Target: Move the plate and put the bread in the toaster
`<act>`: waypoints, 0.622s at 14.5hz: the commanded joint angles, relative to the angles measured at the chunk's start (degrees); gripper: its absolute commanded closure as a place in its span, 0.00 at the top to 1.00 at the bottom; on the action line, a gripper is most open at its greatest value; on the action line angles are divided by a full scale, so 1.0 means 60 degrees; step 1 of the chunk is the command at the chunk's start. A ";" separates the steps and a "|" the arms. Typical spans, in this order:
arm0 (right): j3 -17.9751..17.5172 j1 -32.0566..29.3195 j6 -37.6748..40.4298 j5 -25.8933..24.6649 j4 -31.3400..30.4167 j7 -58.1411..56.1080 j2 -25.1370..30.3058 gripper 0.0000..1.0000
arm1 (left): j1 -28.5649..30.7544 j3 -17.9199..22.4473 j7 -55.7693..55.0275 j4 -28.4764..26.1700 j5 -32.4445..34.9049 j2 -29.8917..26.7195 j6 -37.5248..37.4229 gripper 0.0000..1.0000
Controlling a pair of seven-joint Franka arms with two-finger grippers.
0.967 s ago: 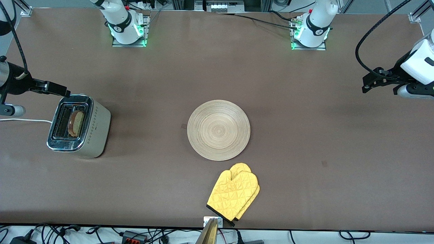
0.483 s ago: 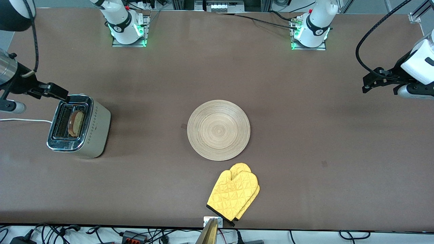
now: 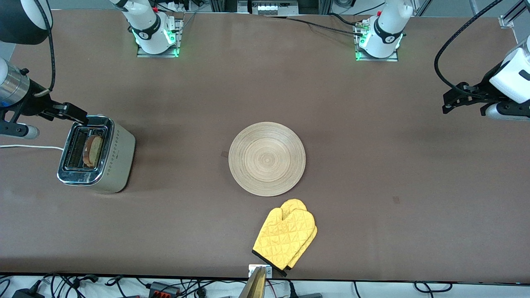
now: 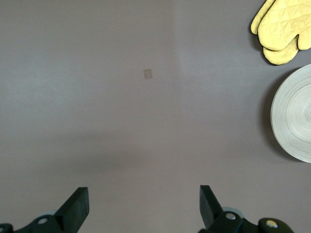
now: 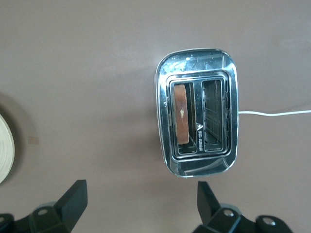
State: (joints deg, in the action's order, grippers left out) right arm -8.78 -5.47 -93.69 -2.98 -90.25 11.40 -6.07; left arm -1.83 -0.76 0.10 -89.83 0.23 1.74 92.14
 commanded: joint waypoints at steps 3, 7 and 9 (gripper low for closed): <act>0.0014 0.0165 0.0204 -0.0133 0.0027 0.0078 0.0088 1.00 | -0.0017 -0.0035 -0.0105 0.0280 0.0195 0.0105 -0.0210 1.00; -0.0001 0.0165 0.0336 -0.0119 0.0144 -0.0010 0.0074 1.00 | -0.0017 -0.0035 -0.0119 0.0280 0.0195 0.0091 -0.0239 1.00; -0.0001 0.0151 0.0671 -0.0119 0.0334 -0.0011 0.0030 1.00 | -0.0017 -0.0035 -0.0105 0.0280 0.0195 0.0091 -0.0370 1.00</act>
State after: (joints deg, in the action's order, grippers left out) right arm -8.79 -4.85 -92.34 -2.99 -89.89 11.36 -5.94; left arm -1.84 -0.76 0.10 -89.83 0.23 1.74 91.78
